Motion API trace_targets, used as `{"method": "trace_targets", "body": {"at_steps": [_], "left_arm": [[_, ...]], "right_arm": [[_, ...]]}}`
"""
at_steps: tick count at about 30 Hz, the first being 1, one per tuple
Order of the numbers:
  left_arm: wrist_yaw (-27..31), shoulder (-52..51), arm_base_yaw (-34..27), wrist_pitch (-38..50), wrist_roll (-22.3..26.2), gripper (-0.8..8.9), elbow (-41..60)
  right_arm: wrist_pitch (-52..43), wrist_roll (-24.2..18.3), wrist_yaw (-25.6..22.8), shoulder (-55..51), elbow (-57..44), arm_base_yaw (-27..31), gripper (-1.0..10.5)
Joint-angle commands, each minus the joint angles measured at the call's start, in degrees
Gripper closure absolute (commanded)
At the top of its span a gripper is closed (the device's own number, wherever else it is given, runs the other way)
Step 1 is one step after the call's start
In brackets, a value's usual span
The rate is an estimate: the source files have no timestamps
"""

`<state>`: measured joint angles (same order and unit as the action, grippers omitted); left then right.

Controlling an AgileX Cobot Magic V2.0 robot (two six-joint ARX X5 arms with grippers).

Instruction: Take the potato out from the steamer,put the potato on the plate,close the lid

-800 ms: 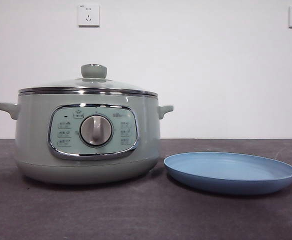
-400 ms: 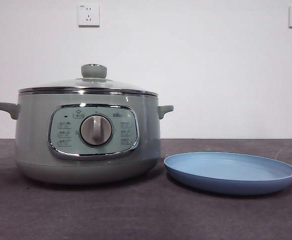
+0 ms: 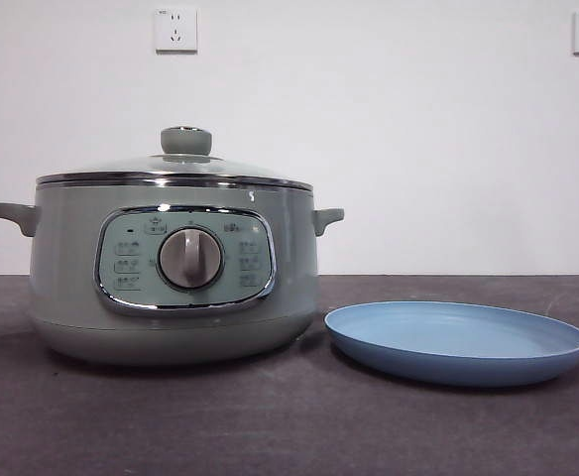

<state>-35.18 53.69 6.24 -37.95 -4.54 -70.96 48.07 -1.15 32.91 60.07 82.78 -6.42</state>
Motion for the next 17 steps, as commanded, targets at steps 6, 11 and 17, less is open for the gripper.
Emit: {"method": "trace_targets", "body": {"at_steps": [6, 11, 17], "left_arm": [[-0.7, 8.8, 0.2, -3.8, 3.1, 6.94, -7.1], [5.0, 9.7, 0.5, -1.7, 2.6, 2.65, -7.1], [7.2, 9.8, 3.4, 1.9, 2.0, 2.68, -7.1]], "right_arm": [[4.3, -6.2, -0.3, 4.5, 1.9, -4.2, 9.3], [2.3, -5.2, -0.7, 4.6, 1.9, -4.2, 4.6], [1.7, -3.3, -5.0, 4.6, 1.9, -4.3, 2.4]]}}
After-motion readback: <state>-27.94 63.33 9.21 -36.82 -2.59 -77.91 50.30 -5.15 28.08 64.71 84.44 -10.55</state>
